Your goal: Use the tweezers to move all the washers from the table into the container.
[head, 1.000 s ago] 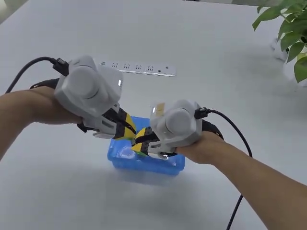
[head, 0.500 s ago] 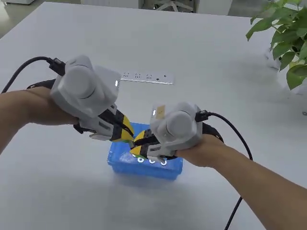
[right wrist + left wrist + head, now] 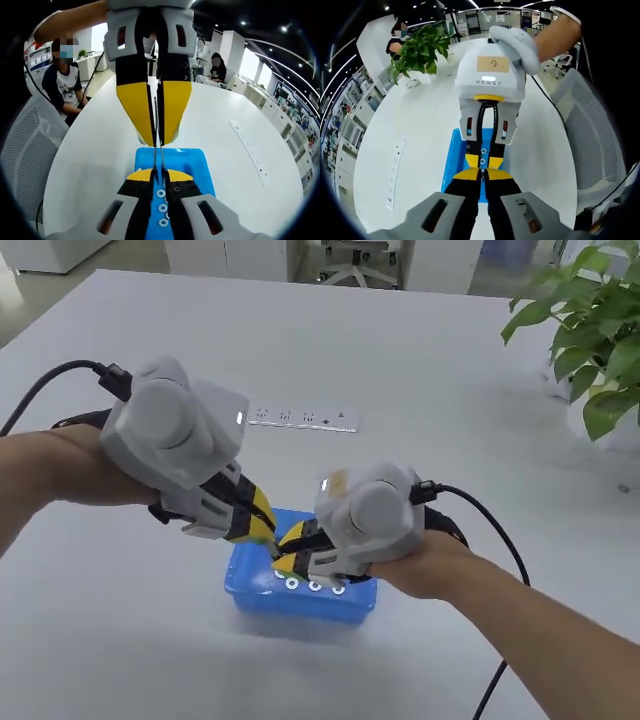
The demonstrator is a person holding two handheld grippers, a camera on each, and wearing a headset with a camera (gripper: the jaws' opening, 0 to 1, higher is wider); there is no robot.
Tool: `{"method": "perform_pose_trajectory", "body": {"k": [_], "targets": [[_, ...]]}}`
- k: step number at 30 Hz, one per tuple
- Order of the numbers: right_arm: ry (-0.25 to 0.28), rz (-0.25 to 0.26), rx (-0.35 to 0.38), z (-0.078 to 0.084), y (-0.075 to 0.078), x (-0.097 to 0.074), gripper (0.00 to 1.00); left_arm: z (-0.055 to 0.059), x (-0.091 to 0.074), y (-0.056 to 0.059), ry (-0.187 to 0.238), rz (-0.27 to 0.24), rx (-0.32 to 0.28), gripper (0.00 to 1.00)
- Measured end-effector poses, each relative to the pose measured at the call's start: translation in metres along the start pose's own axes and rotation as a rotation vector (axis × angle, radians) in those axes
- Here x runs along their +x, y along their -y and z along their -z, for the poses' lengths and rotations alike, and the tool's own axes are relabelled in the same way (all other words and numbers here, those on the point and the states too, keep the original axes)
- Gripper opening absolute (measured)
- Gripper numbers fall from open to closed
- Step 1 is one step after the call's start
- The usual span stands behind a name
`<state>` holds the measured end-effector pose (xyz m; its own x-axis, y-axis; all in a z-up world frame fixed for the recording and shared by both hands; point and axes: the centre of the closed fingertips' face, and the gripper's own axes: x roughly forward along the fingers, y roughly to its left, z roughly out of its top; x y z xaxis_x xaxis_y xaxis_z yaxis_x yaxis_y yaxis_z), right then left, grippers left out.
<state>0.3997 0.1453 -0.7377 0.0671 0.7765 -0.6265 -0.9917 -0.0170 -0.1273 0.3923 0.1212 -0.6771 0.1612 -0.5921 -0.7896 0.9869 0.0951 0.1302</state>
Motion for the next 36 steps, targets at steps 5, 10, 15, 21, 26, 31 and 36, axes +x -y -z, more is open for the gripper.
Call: {"method": "perform_pose_trajectory", "body": {"k": [5, 10, 15, 21, 26, 31, 36], "targets": [[0.007, 0.012, -0.009, -0.003, -0.003, -0.008, 0.08, -0.004, -0.005, 0.002, 0.006, -0.009, 0.004, 0.06], [0.008, 0.020, -0.021, -0.006, -0.007, -0.016, 0.07, -0.009, -0.009, 0.006, 0.013, -0.014, 0.009, 0.07], [0.008, 0.024, -0.022, -0.008, -0.012, -0.022, 0.07, -0.012, -0.012, 0.011, 0.012, -0.010, 0.014, 0.07], [0.007, 0.022, -0.023, -0.010, -0.021, -0.030, 0.06, -0.013, -0.013, 0.021, -0.006, -0.006, 0.030, 0.07], [-0.003, 0.016, -0.035, -0.012, -0.032, -0.036, 0.06, -0.011, -0.010, 0.031, -0.020, 0.004, 0.042, 0.09], [-0.020, 0.009, -0.045, -0.009, -0.041, -0.041, 0.06, -0.005, -0.004, 0.041, -0.048, 0.014, 0.059, 0.09], [-0.040, 0.000, -0.048, -0.004, -0.049, -0.043, 0.05, -0.005, 0.000, 0.049, -0.054, 0.023, 0.068, 0.09]]}}
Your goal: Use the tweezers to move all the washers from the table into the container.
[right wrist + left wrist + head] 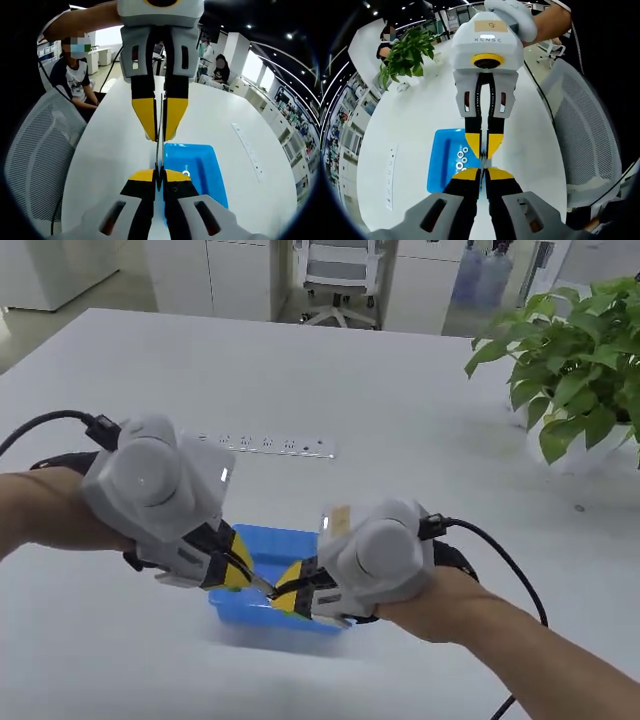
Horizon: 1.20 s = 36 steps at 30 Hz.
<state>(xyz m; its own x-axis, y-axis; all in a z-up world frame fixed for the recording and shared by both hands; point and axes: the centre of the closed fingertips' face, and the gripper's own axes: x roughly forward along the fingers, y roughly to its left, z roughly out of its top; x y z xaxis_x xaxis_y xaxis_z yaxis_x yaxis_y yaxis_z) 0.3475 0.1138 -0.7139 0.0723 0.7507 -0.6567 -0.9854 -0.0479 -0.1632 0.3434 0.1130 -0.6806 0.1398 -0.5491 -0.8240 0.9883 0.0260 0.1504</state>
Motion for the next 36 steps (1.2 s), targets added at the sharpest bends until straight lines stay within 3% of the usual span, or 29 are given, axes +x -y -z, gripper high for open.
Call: {"method": "perform_pose_trajectory", "body": {"k": [22, 30, 36], "targets": [[-0.091, -0.025, -0.034, 0.022, -0.018, 0.001, 0.06, -0.002, 0.007, 0.020, 0.010, 0.022, -0.011, 0.07], [-0.123, -0.042, -0.039, 0.034, -0.031, 0.001, 0.06, 0.004, 0.021, 0.034, -0.009, 0.039, -0.001, 0.06], [-0.125, -0.051, -0.035, 0.038, -0.039, 0.002, 0.06, 0.015, 0.029, 0.041, -0.017, 0.049, -0.018, 0.06]]}}
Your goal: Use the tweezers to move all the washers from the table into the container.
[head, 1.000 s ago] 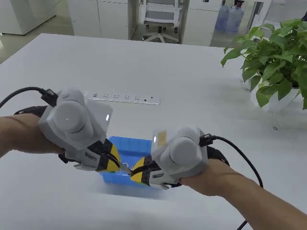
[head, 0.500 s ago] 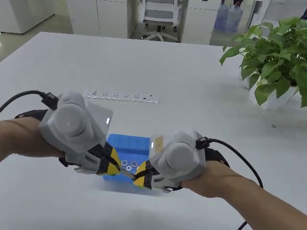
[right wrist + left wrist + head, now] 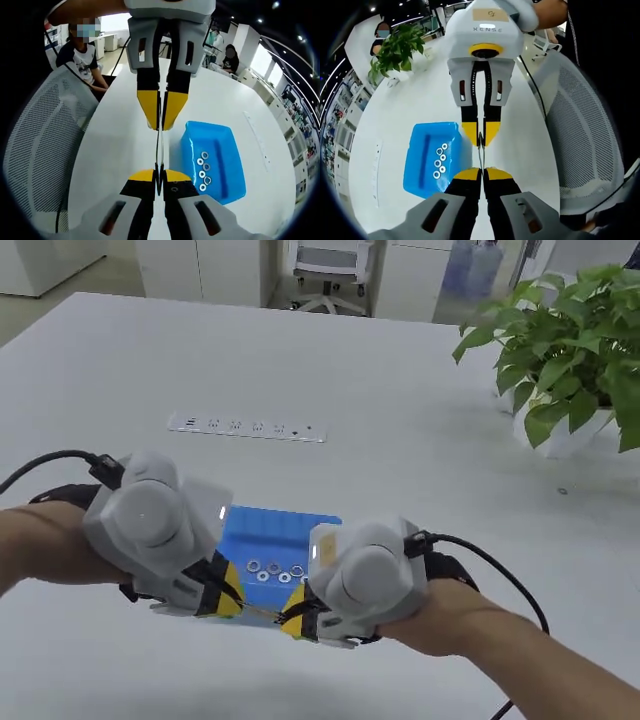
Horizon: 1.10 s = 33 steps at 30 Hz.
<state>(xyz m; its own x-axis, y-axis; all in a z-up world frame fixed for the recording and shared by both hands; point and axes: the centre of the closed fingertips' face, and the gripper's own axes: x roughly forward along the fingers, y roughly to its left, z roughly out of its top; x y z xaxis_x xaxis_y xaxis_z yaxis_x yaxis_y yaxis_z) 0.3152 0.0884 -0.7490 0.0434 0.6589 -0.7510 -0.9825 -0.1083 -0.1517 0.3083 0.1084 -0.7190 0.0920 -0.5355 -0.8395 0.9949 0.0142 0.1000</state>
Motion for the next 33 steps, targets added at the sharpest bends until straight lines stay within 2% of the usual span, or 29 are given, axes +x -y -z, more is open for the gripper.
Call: {"method": "perform_pose_trajectory", "body": {"k": [6, 12, 17, 27, 33], "targets": [[0.008, -0.010, 0.006, 0.002, -0.009, 0.006, 0.06, 0.014, 0.009, 0.007, -0.016, 0.014, -0.018, 0.06], [0.004, -0.013, 0.009, 0.007, -0.018, 0.014, 0.06, 0.021, 0.018, 0.014, -0.023, 0.022, -0.030, 0.06], [0.001, -0.019, 0.019, 0.010, -0.025, 0.020, 0.06, 0.031, 0.029, 0.021, -0.031, 0.033, -0.042, 0.06], [-0.028, -0.043, 0.027, 0.025, -0.042, 0.032, 0.07, 0.040, 0.050, 0.036, -0.031, 0.062, -0.062, 0.06], [-0.044, -0.054, 0.021, 0.029, -0.047, 0.037, 0.08, 0.045, 0.059, 0.041, -0.055, 0.075, -0.051, 0.07]]}}
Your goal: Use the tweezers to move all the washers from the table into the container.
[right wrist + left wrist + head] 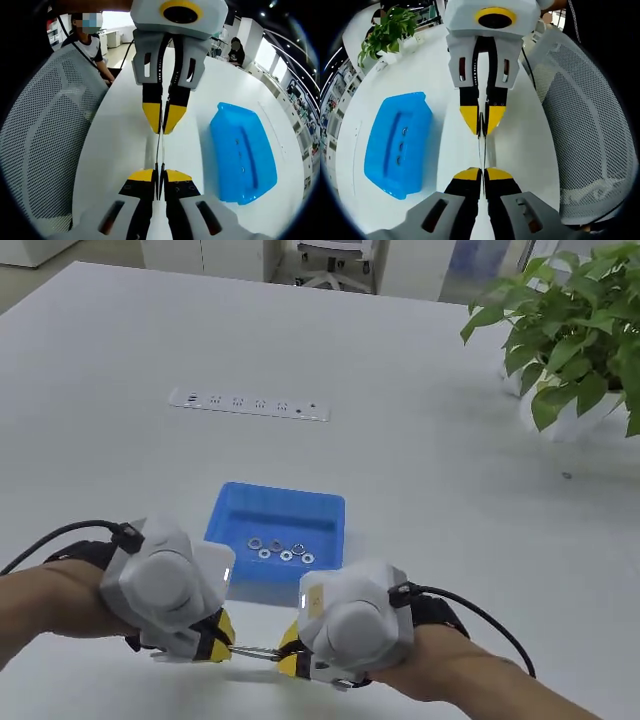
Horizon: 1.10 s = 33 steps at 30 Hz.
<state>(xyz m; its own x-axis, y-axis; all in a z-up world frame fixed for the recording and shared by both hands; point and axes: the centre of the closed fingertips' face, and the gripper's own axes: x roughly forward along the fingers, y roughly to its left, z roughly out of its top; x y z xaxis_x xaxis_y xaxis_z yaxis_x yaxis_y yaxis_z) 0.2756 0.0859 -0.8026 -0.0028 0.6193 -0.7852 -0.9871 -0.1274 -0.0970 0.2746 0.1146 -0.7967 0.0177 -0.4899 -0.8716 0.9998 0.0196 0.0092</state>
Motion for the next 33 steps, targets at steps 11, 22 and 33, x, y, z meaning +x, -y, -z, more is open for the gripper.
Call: {"method": "perform_pose_trajectory", "body": {"k": [11, 22, 33], "targets": [[-0.015, -0.011, -0.013, 0.004, -0.004, 0.008, 0.10, 0.007, 0.010, 0.004, -0.015, 0.015, -0.005, 0.07], [-0.017, -0.017, 0.000, 0.008, -0.004, 0.011, 0.11, 0.012, 0.016, 0.005, -0.024, 0.038, -0.014, 0.07], [-0.013, -0.021, 0.049, 0.008, -0.003, 0.011, 0.13, 0.011, 0.015, 0.002, -0.012, 0.046, -0.030, 0.07]]}}
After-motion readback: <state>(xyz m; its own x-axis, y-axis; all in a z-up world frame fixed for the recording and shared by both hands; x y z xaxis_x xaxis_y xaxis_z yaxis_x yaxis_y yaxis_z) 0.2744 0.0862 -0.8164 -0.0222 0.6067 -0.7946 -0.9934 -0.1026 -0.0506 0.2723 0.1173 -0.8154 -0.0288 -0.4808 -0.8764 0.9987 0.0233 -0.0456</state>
